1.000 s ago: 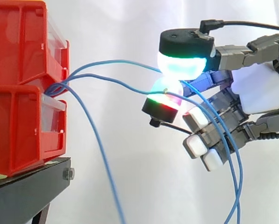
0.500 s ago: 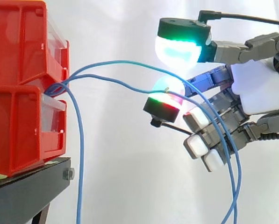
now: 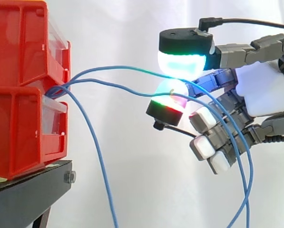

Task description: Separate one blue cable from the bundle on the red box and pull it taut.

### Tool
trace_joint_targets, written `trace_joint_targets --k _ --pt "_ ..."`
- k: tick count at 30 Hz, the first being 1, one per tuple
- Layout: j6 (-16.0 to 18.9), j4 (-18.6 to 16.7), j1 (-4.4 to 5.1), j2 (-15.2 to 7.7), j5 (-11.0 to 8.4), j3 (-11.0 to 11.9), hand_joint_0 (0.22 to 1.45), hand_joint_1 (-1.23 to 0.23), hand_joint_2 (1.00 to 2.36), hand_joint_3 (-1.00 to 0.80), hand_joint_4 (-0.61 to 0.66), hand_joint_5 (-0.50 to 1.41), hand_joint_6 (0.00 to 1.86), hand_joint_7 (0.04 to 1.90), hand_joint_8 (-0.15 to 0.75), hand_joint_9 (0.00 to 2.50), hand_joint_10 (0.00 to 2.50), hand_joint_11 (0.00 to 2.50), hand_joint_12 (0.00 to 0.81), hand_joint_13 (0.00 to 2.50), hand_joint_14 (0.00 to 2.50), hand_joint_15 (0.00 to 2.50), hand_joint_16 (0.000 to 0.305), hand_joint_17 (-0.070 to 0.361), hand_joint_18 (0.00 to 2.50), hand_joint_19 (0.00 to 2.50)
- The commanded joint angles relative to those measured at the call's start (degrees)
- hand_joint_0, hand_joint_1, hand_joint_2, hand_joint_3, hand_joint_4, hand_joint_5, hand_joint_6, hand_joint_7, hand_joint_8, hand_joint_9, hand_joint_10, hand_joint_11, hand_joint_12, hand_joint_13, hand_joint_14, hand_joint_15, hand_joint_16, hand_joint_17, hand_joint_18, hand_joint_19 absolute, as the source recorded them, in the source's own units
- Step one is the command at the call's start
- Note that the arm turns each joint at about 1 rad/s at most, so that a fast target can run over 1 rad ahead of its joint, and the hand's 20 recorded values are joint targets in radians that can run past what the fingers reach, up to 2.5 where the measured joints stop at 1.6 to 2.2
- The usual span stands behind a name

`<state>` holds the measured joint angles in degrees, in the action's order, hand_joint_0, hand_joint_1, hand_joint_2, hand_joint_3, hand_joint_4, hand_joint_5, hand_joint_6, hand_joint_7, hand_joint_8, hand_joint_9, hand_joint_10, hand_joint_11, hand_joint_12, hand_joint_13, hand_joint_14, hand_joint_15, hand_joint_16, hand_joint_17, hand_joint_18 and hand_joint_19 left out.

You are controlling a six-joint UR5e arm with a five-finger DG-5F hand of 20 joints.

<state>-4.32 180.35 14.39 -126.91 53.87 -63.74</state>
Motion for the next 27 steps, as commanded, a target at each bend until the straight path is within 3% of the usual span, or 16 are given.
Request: trace_joint_targets --k 1,12,23,27 --pt "-0.07 0.0 0.03 0.0 0.0 0.02 0.57 -0.75 1.0 -0.18 0.1 -0.1 0.88 1.07 0.367 1.24 0.01 0.74 0.456 1.09 0.02 0.57 0.057 0.128 1.02 0.45" --pt "0.01 0.26 0.03 0.0 0.0 0.02 0.58 -0.79 1.01 -0.22 0.11 -0.11 0.9 1.04 0.353 1.22 0.01 0.75 0.434 1.07 0.02 0.59 0.053 0.12 0.98 0.48" --pt "0.1 0.26 -0.06 0.0 0.0 -0.07 0.59 -0.81 1.0 -0.04 0.03 -0.1 0.91 1.08 0.355 1.29 0.01 0.77 0.448 1.12 0.02 0.6 0.057 0.127 1.07 0.44" --pt "-0.07 0.88 -0.24 0.0 -0.08 0.02 0.58 -0.83 1.06 -0.02 -0.02 -0.1 0.92 1.11 0.353 1.3 0.01 0.78 0.451 1.14 0.01 0.6 0.057 0.128 1.09 0.44"
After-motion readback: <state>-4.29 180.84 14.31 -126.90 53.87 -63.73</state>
